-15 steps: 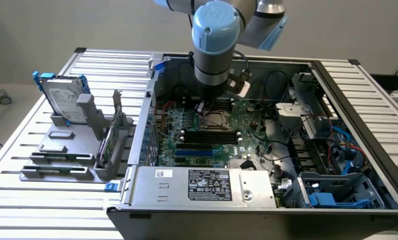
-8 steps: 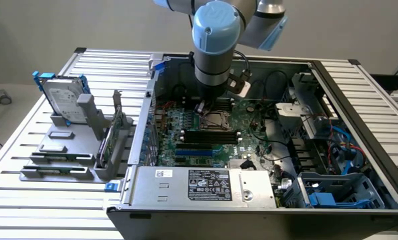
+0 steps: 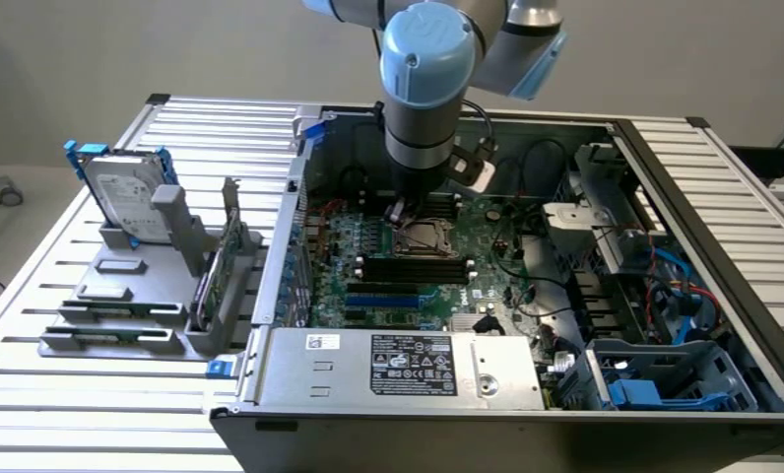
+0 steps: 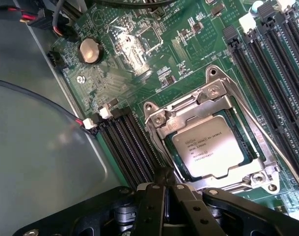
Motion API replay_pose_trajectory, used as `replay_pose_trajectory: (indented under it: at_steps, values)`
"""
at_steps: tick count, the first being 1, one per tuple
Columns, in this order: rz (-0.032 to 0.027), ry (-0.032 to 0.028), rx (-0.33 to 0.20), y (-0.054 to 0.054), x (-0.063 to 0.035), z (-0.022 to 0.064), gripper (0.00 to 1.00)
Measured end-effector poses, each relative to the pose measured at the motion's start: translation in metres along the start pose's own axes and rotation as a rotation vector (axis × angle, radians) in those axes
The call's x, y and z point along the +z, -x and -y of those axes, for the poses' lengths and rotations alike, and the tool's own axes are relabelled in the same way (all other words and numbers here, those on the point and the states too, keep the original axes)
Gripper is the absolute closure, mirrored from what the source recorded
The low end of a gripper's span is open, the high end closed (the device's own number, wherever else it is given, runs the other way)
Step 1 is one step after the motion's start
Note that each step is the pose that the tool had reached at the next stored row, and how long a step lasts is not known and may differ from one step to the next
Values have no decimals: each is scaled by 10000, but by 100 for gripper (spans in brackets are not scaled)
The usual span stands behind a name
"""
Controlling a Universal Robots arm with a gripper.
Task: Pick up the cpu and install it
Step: 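Close the cpu cover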
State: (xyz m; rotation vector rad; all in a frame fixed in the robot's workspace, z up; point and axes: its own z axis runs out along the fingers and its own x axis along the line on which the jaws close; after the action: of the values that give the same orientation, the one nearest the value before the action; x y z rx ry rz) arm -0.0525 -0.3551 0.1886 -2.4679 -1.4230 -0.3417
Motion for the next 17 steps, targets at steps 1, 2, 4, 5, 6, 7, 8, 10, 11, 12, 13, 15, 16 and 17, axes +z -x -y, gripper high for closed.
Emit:
replay_pose_trajectory:
  at_steps: [1, 2, 4, 5, 6, 7, 8, 10, 11, 12, 13, 15, 16, 17]
  values:
    - [-3, 8, 21, -1, 0, -2, 89]
    - [-5, 15, 45, -2, 0, -5, 89]
    - [-12, 34, 99, -6, 1, -11, 89]
    - [-14, 43, 126, -8, 1, -14, 89]
    - [-18, 52, 152, -9, 2, -16, 89]
    - [-22, 61, 178, -11, 2, -19, 89]
    - [-24, 71, 206, -12, 2, -22, 89]
    - [-30, 89, 257, -16, 2, -28, 89]
    - [-33, 97, 279, -18, 3, -32, 89]
    - [-36, 104, 299, -20, 3, -35, 89]
    - [-38, 112, 319, -21, 3, -38, 89]
    - [-42, 124, 355, -25, 4, -45, 89]
    - [-44, 130, 372, -27, 5, -49, 89]
    - [-46, 135, 386, -29, 5, -52, 89]
